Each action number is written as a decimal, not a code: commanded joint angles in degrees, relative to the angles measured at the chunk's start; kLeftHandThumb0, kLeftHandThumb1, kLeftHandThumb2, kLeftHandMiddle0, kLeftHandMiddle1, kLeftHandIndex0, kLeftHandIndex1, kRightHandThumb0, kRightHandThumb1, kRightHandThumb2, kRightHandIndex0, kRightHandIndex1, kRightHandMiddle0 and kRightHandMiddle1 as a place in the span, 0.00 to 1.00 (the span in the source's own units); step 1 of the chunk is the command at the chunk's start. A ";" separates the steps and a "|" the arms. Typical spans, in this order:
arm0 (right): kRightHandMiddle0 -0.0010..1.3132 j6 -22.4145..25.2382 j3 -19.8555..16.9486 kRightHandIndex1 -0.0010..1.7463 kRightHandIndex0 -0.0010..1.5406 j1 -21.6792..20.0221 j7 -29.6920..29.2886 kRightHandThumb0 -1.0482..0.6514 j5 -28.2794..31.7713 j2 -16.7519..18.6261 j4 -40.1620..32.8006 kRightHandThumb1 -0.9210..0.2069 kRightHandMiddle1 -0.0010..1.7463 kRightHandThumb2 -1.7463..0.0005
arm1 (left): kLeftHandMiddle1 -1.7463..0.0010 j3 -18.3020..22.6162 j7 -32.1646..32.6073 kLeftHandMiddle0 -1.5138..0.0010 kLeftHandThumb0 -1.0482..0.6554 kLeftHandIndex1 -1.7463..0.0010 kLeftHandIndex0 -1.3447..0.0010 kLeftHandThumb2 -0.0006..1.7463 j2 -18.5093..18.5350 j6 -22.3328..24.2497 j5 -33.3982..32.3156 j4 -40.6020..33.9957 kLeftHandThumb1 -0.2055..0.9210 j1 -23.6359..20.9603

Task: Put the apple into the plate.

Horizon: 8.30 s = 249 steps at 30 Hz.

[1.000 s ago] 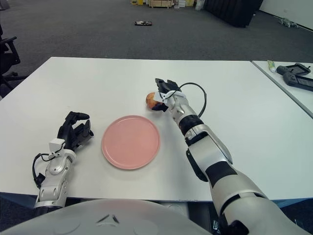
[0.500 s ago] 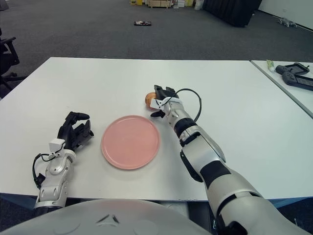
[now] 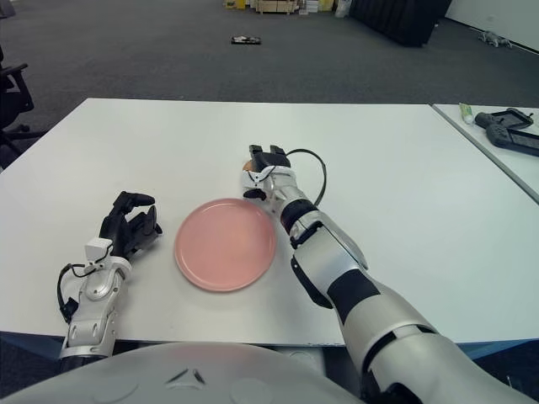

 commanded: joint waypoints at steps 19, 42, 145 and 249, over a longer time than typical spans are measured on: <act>0.00 -0.54 10.15 0.41 0.00 -5.32 -2.63 0.39 -9.54 0.83 3.43 0.49 0.47 0.41 | 0.00 -0.16 0.43 0.46 0.39 0.00 0.77 0.46 -0.44 0.51 0.36 -0.60 0.83 0.20; 0.04 -5.29 11.01 0.88 0.03 -6.05 -11.19 0.35 -10.40 -1.74 4.17 0.50 0.99 0.40 | 0.00 0.24 0.32 0.48 0.40 0.00 0.78 0.45 -0.91 -0.18 0.03 -0.66 0.84 0.48; 0.02 -3.57 0.57 0.97 0.10 1.51 -9.78 0.36 -1.55 -2.09 5.87 0.41 0.97 0.40 | 0.00 0.43 -0.32 0.49 0.40 0.00 0.77 0.46 -0.11 -1.47 -0.06 -2.38 0.83 2.40; 0.46 -13.18 -13.73 0.99 0.55 9.55 -5.65 0.61 9.07 -8.33 -38.75 0.81 1.00 0.04 | 0.00 0.93 -0.34 0.46 0.40 0.00 0.77 0.46 0.07 -2.68 -0.35 1.43 0.83 -0.61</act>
